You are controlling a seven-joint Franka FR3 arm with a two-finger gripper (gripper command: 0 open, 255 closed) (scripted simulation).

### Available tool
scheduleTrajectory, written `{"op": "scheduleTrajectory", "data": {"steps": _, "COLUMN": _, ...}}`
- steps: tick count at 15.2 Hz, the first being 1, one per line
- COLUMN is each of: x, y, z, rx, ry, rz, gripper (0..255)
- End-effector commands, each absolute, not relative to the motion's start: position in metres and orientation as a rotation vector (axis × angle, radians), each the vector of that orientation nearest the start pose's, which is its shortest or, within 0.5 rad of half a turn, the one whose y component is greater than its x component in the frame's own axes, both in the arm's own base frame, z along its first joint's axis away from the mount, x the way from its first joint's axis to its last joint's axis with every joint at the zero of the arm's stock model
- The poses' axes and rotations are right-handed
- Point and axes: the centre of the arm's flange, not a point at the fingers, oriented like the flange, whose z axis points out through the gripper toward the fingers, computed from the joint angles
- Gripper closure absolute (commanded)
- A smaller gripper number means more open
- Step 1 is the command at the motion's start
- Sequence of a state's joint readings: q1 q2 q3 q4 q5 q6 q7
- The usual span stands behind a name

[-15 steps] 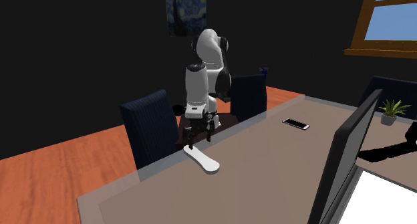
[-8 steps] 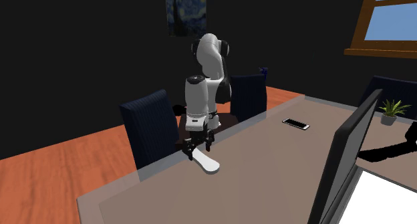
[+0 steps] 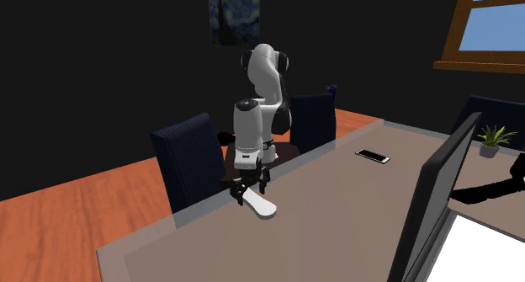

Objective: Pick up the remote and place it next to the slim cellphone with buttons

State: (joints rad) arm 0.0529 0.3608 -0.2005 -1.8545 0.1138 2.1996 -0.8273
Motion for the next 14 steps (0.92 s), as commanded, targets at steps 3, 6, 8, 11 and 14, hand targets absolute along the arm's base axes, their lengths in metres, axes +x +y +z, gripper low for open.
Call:
{"op": "scheduleTrajectory", "data": {"steps": 3, "x": 0.627, "y": -0.081, "z": 0.331, "rx": -2.969, "ry": -0.959, "rz": -0.006, "gripper": 255}}
{"op": "scheduleTrajectory", "data": {"steps": 6, "x": 0.627, "y": -0.081, "z": 0.33, "rx": -2.969, "ry": -0.959, "rz": -0.006, "gripper": 255}}
{"op": "scheduleTrajectory", "data": {"steps": 8, "x": 0.627, "y": -0.081, "z": 0.33, "rx": -2.969, "ry": -0.959, "rz": -0.006, "gripper": 255}}
{"op": "scheduleTrajectory", "data": {"steps": 11, "x": 0.627, "y": -0.081, "z": 0.33, "rx": -2.969, "ry": -0.959, "rz": -0.006, "gripper": 255}}
{"op": "scheduleTrajectory", "data": {"steps": 14, "x": 0.627, "y": -0.081, "z": 0.346, "rx": -2.969, "ry": -0.959, "rz": -0.006, "gripper": 255}}
